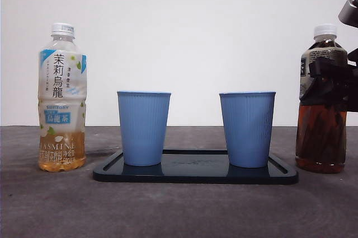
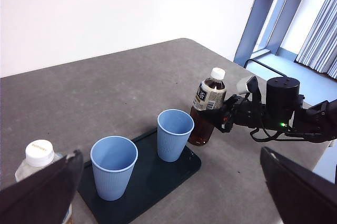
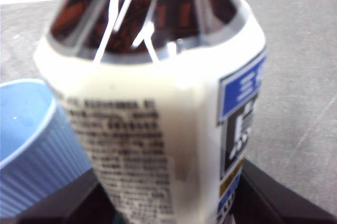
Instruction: Pour the drink into the cup
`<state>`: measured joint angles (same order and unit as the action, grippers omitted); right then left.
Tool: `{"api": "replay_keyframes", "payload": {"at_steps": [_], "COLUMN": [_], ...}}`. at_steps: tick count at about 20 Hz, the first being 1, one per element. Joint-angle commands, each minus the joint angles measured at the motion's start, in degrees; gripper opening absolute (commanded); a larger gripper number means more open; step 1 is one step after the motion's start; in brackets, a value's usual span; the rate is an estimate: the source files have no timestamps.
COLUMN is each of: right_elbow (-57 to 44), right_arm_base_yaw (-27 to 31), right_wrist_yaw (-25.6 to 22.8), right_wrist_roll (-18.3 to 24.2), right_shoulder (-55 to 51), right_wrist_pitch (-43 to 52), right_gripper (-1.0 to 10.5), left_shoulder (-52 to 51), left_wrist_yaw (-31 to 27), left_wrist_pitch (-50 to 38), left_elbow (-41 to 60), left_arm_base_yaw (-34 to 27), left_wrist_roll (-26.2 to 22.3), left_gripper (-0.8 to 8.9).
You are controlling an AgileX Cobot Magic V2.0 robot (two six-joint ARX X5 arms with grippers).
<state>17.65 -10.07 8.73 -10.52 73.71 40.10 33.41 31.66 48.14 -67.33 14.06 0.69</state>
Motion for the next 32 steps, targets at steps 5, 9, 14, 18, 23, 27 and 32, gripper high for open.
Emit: {"api": "replay_keyframes", "payload": {"at_steps": [5, 9, 14, 18, 23, 27, 32], "right_elbow": [5.38, 12.02, 24.35, 34.34, 41.72, 43.50, 43.87], "right_arm_base_yaw": [-0.35, -0.33, -0.81, -4.44, -11.78, -17.75, -23.08], "right_wrist_yaw": [3.67, 3.26, 2.73, -4.72, -18.88, -30.38, -43.52], "right_wrist_roll": [-0.50, 4.72, 12.57, 21.53, 31.26, 37.11, 44.15], "right_shoulder": [-3.78, -9.68, -12.87, -12.76, -12.33, -10.47, -5.25], "right_wrist_pitch": [-6.73, -23.89, -45.31, -62.05, -74.23, -77.55, -79.69], "right_gripper": [1.5, 1.5, 1.5, 1.5, 1.5, 1.5, 1.5], "left_shoulder": [0.35, 0.09, -0.57, -0.87, -0.87, -0.85, -0.83], "left_wrist_yaw": [0.26, 0.26, 0.26, 0.24, 0.20, -0.44, -0.44], "left_wrist_pitch": [-0.61, -0.66, -2.03, -4.26, -4.46, -4.42, -4.44], "left_elbow": [-1.36, -1.36, -1.36, -1.36, -1.36, -1.36, -1.36], "left_arm_base_yaw": [0.22, 0.22, 0.22, 0.22, 0.22, 0.20, 0.22], "left_wrist_roll": [-0.70, -0.72, -1.51, -1.55, -1.57, -1.53, -1.53], "left_gripper": [5.63, 5.63, 5.63, 5.62, 5.62, 5.62, 5.62]}}
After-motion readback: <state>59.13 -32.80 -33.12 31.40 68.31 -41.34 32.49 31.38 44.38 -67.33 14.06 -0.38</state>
